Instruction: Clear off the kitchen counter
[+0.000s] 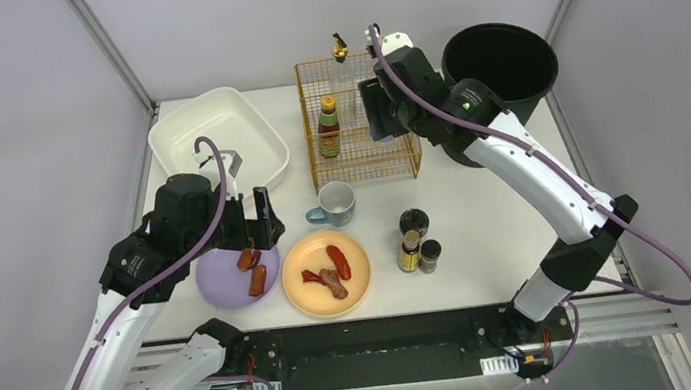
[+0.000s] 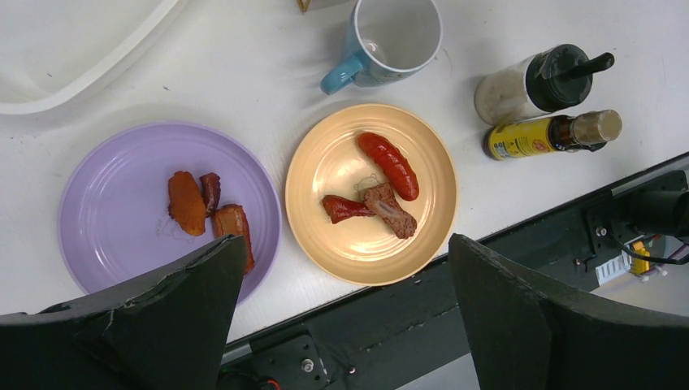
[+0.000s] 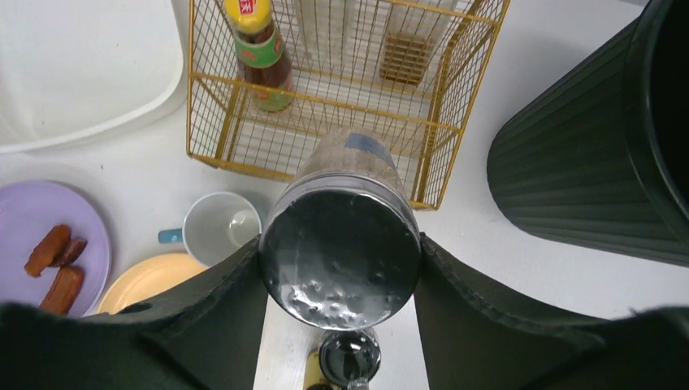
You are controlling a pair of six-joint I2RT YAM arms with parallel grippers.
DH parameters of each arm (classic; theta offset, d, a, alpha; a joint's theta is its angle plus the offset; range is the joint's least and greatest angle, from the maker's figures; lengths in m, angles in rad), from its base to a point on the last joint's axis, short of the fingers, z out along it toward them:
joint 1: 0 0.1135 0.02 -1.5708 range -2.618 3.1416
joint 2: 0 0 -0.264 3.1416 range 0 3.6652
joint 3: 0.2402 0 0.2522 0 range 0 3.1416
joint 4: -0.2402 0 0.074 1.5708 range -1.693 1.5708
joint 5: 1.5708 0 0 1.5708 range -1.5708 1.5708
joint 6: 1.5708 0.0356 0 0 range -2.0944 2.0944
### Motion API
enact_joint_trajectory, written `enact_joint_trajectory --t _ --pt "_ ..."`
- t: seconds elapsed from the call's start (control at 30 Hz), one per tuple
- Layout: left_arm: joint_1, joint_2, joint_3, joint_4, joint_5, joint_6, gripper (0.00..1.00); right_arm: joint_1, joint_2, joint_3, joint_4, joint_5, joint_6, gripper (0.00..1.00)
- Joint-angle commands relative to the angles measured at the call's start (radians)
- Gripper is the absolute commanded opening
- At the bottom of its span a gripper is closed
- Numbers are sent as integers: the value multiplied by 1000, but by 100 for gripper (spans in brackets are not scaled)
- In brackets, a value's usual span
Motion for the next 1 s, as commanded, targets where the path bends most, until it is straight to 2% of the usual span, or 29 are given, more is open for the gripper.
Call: enact_joint_trajectory --t 0.0,0.37,0.97 --pt "-1 1 16 14 -9 22 100 -34 63 118 113 15 -33 33" --pt "-1 8 18 15 -1 33 100 -76 263 324 143 -15 -26 33" --pt "-1 15 44 16 42 46 100 -138 435 390 181 -83 14 32"
